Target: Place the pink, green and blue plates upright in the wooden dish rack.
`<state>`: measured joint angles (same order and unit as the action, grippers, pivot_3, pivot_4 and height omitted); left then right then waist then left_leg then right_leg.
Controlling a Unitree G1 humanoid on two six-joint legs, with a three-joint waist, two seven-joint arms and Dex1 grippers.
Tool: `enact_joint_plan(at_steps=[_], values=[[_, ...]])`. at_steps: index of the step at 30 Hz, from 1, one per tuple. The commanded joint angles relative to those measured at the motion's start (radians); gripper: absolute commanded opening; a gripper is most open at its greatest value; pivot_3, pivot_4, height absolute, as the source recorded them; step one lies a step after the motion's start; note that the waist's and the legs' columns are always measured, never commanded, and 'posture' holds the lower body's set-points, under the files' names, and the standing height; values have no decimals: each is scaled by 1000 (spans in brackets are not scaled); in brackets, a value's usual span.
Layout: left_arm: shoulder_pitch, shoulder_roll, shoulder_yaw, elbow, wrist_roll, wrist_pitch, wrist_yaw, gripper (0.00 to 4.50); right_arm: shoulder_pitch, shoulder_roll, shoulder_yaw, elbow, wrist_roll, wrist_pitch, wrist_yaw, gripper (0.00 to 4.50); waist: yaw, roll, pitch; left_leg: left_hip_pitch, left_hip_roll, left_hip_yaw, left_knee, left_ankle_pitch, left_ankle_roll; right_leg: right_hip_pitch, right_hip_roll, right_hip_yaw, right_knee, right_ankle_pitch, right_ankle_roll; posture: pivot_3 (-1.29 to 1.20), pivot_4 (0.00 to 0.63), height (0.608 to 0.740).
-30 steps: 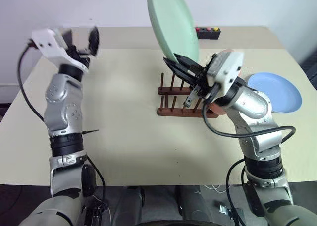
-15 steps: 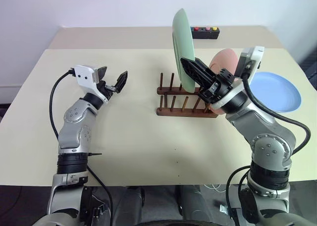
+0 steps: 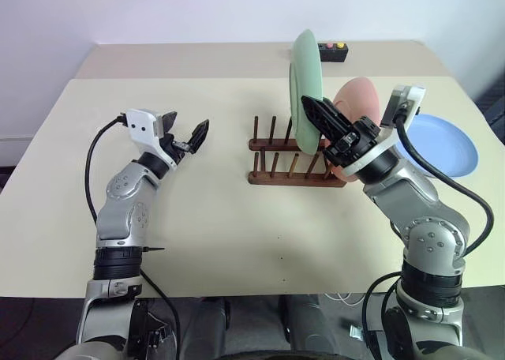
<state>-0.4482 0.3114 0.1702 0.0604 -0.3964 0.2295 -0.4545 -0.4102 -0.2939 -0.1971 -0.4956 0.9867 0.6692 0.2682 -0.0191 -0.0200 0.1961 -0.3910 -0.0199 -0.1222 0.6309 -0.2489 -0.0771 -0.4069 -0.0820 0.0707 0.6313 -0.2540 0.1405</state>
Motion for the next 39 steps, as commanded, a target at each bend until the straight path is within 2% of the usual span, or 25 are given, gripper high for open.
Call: enact_joint_plan(at_steps=[1,8,16,22,28,31,34,39], values=[[-1,-1,-8,-53,-9,-9,-21,4455,0,3,-22,-20,19,-29,-6,0,0,0,0,0,0,0,0,0,0,0,0,0,0,0,0,0,150,740],[46,29,-30,-132,-86,50,-161,4455,14,16,-15,-29,22,-29,-32,0,-1,0,0,0,0,0,0,0,0,0,0,0,0,0,0,0,150,740],[161,166,-106,-259,-157,195,-369,4455,12,26,-9,-28,26,-25,-59,0,-2,1,0,0,0,0,-1,0,0,0,0,0,0,0,0,0,150,740],[175,203,-147,-272,-121,189,-406,4455,11,30,-6,-29,36,-19,-78,0,-1,1,0,0,0,0,-1,0,0,0,0,0,-1,0,-1,0,150,740],[178,200,-157,-264,-105,175,-408,4455,19,29,-4,-39,43,-17,-88,0,-1,1,0,0,0,0,-1,0,0,0,0,0,-1,0,-1,0,150,740],[179,196,-159,-264,-102,173,-409,4500,24,27,-2,-46,44,-16,-91,999,-1,1,0,0,0,0,-1,0,0,0,0,0,-1,0,-1,0,150,740],[178,192,-163,-261,-97,172,-411,4500,26,23,1,-54,39,-17,-89,2411,-1,1,0,0,0,0,-1,0,0,0,0,0,-1,0,-1,0,150,740],[178,186,-163,-262,-92,172,-417,4500,26,13,3,-60,17,-24,-89,2411,-1,1,0,0,0,0,-1,0,0,0,0,0,-1,0,-1,0,150,740]])
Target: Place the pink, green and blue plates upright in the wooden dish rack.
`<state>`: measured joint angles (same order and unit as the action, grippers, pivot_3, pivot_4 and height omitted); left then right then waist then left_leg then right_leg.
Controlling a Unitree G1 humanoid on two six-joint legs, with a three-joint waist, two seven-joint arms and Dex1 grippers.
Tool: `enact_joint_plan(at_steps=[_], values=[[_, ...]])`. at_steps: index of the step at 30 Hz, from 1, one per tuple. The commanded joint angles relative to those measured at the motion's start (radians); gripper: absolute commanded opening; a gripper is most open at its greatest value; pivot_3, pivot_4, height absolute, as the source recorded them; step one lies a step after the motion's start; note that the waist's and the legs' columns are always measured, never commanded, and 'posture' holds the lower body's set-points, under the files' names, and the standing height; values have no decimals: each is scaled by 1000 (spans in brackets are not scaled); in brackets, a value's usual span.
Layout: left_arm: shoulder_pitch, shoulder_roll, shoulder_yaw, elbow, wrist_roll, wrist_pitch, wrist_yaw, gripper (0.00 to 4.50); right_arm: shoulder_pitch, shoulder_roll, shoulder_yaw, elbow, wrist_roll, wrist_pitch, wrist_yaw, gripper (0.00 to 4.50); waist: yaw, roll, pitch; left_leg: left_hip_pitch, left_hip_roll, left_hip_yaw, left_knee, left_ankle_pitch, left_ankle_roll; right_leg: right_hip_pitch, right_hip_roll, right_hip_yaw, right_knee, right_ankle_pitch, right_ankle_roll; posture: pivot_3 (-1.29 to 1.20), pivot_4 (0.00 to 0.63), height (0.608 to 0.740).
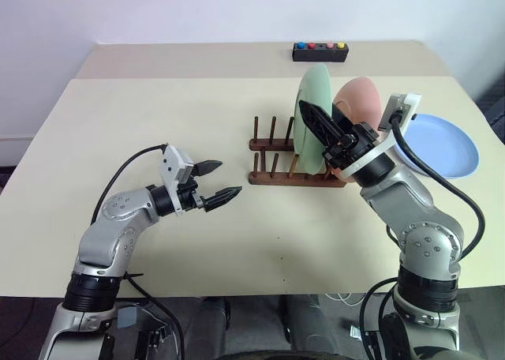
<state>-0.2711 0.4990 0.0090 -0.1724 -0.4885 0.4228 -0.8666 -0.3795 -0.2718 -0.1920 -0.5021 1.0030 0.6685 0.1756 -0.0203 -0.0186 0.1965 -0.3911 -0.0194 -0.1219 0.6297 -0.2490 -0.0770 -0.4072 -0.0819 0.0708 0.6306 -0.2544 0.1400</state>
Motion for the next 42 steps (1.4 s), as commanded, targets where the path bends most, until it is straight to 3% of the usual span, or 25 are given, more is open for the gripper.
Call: enact_joint_plan(at_steps=[1,10,13,16,36,39,42], values=[[2,-2,-2,-29,1,-21,-5,4500,-5,-12,-1,-55,-4,-25,5,2411,0,0,0,0,0,0,0,0,0,0,0,0,0,0,0,0,150,740],[1,-10,-10,-24,7,-24,-5,4500,-8,-56,-11,-73,-4,-12,15,2411,0,0,0,0,0,0,0,0,0,0,0,0,0,0,0,0,150,740],[0,-15,-13,-23,10,-24,-5,4500,1,-69,0,-86,-15,-9,14,3169,0,0,0,0,0,0,0,0,0,0,0,0,0,0,0,0,150,740],[-1,-18,-16,-21,11,-25,-5,4500,7,-82,6,-99,-25,-9,13,4447,0,0,0,0,0,0,0,0,0,0,0,0,0,0,0,0,150,740],[-8,-28,-24,-7,21,-30,-8,4500,19,-324,13,-186,-249,-65,165,4447,3,0,0,0,0,0,0,0,0,0,0,0,-1,0,0,0,150,740],[-8,-29,-24,-8,20,-30,-8,4500,-8,-361,-63,-196,-271,-114,189,4447,3,0,0,0,0,0,0,0,0,0,0,0,-1,0,0,0,150,740],[-8,-30,-25,-9,19,-31,-8,4500,7,-467,-197,-161,-267,-106,235,4447,9,0,0,-1,0,0,0,0,0,0,0,0,-1,0,0,0,150,740]])
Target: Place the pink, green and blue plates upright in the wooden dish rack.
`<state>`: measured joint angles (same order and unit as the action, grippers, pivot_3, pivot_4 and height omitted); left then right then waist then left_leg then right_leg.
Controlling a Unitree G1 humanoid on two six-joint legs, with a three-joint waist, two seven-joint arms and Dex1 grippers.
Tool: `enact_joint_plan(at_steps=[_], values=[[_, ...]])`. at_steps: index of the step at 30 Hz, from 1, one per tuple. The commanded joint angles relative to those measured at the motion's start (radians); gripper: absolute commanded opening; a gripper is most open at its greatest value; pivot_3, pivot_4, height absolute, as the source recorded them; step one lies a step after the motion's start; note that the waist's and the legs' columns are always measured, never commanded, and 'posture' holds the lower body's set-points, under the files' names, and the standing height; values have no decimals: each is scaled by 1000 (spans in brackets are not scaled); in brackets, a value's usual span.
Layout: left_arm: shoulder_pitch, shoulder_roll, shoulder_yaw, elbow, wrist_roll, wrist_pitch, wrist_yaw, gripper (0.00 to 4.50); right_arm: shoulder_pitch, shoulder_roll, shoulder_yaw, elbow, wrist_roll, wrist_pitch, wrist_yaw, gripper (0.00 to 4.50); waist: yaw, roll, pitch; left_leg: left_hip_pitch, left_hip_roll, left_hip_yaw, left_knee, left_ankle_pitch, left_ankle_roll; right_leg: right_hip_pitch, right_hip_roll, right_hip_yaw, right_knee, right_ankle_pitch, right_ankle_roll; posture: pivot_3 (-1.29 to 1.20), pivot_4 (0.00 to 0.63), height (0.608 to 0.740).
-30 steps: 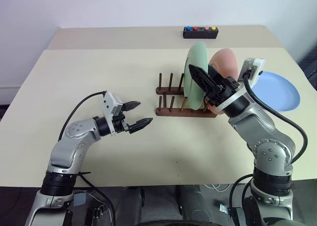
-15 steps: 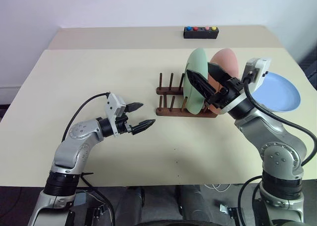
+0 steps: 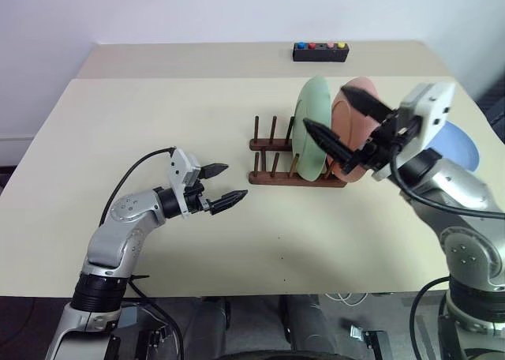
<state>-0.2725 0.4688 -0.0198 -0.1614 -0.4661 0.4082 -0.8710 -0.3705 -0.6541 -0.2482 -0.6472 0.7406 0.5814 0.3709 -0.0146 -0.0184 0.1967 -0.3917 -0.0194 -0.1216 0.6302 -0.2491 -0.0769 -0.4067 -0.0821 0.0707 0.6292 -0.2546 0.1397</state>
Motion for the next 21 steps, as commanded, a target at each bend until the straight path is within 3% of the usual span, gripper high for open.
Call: enact_joint_plan(at_steps=[1,6,9,15,21], values=[[-6,0,3,-20,-4,-16,-4,4500,27,-130,-186,3,-17,-10,68,4447,5,0,0,0,0,0,0,0,0,0,0,0,0,0,0,0,150,740],[-8,6,-13,-30,-9,-9,-24,4500,225,-265,-389,102,-92,-19,209,4447,4,-1,0,0,0,0,0,-1,1,2,0,0,-2,0,0,0,150,740],[-11,11,-44,-42,4,-8,-45,4500,382,-311,-415,159,-208,-52,281,4447,1,0,-1,1,0,1,0,-1,1,2,0,0,-2,-1,-1,0,150,740],[-27,7,-81,-59,15,-10,-58,4500,465,-303,-257,319,-432,-156,241,4447,-5,0,-1,2,0,4,1,-1,1,2,0,3,-1,-1,-2,0,150,740],[-33,7,-81,-60,19,-14,-56,4500,363,-261,-71,599,-626,-320,161,4447,-3,1,-1,2,0,4,2,-1,1,2,0,3,-2,-1,-2,0,150,740]])
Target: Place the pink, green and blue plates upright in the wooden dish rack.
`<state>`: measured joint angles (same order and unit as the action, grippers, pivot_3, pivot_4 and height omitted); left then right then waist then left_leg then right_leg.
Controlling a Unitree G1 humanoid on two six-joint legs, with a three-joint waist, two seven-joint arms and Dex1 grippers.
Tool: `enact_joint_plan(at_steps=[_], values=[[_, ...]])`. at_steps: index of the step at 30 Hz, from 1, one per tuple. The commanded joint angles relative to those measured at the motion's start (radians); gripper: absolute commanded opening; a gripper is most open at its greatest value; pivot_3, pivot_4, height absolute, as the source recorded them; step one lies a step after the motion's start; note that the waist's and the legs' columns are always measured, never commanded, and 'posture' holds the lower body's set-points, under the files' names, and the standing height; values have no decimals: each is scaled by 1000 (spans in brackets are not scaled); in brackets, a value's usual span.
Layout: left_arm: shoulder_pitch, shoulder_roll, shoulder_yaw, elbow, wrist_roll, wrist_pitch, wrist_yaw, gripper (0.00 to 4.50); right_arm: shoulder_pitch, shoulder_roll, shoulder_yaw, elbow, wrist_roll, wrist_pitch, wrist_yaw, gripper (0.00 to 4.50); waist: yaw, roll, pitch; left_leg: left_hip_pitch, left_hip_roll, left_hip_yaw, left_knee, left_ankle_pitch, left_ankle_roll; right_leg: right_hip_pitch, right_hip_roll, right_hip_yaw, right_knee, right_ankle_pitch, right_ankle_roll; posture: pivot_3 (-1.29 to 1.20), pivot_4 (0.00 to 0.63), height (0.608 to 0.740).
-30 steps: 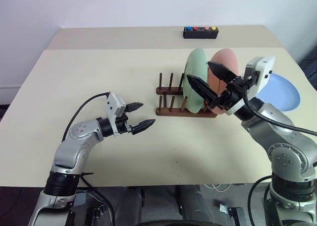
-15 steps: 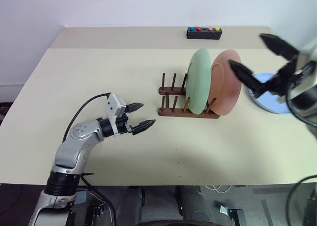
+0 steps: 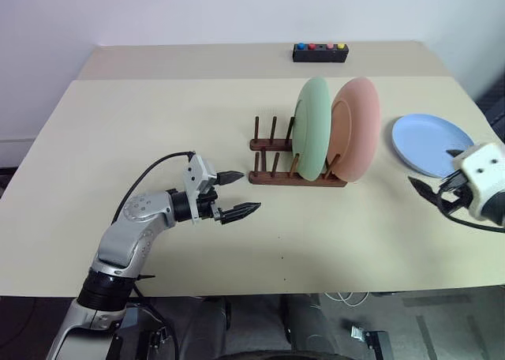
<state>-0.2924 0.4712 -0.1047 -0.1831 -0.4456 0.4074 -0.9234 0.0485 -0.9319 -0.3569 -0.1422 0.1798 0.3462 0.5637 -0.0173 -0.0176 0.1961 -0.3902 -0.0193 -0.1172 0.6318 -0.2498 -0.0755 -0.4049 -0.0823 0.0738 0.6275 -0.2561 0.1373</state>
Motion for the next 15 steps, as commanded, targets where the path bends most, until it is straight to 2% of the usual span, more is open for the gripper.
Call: enact_joint_plan(at_steps=[1,7,10,12,14,15], values=[[-11,6,4,-39,1,-14,-1,4500,-79,27,62,138,-81,-104,-34,4447,-2,0,0,0,0,0,0,0,0,0,0,0,0,0,0,0,150,740],[0,13,14,-48,6,-16,10,4500,-262,66,191,495,-210,-285,-93,4447,-3,0,0,1,0,0,0,0,0,0,0,0,1,1,2,0,150,740],[2,16,13,-51,8,-16,13,4500,-313,70,222,594,-242,-342,-103,4447,-3,0,0,1,0,0,0,0,0,0,0,0,1,1,2,0,150,740],[5,19,16,-57,8,-14,16,4500,-350,79,237,655,-257,-369,-114,3942,-3,0,0,1,0,0,0,0,0,1,0,0,1,2,3,0,150,740],[7,22,19,-58,7,-13,16,4500,-367,83,243,686,-268,-390,-125,3168,-1,0,0,1,0,0,0,0,0,1,0,0,1,2,3,0,150,740],[7,24,20,-58,7,-13,15,4500,-368,84,243,692,-270,-397,-127,2624,-1,0,0,1,0,0,0,0,0,1,0,0,1,2,3,0,150,740]])
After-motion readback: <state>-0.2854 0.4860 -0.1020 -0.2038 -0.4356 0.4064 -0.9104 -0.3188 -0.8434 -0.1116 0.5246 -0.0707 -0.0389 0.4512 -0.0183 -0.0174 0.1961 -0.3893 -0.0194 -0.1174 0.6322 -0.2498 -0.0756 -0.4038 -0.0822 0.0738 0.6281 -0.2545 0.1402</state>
